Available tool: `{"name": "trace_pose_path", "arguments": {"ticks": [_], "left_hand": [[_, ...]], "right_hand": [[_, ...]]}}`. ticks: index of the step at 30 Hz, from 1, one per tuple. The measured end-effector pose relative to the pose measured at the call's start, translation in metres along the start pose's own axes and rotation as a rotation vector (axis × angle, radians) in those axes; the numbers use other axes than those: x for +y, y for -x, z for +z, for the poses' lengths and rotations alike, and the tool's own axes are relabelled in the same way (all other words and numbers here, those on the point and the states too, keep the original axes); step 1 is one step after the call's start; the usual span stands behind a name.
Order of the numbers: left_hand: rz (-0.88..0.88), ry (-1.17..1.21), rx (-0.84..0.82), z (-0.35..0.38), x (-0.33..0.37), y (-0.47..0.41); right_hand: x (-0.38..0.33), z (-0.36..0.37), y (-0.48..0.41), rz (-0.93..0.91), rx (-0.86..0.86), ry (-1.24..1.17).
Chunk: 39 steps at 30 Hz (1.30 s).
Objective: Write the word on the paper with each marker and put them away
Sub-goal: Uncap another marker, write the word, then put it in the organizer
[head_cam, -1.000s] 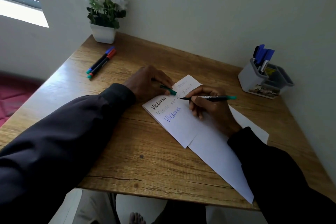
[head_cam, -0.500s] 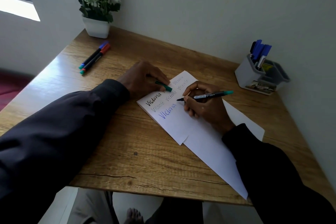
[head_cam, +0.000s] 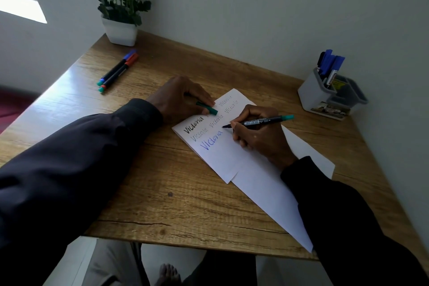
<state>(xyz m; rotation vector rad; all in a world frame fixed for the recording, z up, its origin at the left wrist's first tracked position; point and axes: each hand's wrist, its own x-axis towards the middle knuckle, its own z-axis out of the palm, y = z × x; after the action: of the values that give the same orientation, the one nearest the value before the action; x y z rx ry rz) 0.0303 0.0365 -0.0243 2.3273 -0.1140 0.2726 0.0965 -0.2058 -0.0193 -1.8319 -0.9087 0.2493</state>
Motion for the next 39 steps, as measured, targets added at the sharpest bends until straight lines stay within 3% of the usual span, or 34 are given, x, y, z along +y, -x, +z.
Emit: {"name": "trace_pose_path", "arguments": {"ticks": [39], "left_hand": [[0.002, 0.015, 0.024, 0.0008, -0.0022, -0.0007]], "right_hand": [[0.0033, -0.0005, -0.0013, 0.065, 0.073, 0.011]]}}
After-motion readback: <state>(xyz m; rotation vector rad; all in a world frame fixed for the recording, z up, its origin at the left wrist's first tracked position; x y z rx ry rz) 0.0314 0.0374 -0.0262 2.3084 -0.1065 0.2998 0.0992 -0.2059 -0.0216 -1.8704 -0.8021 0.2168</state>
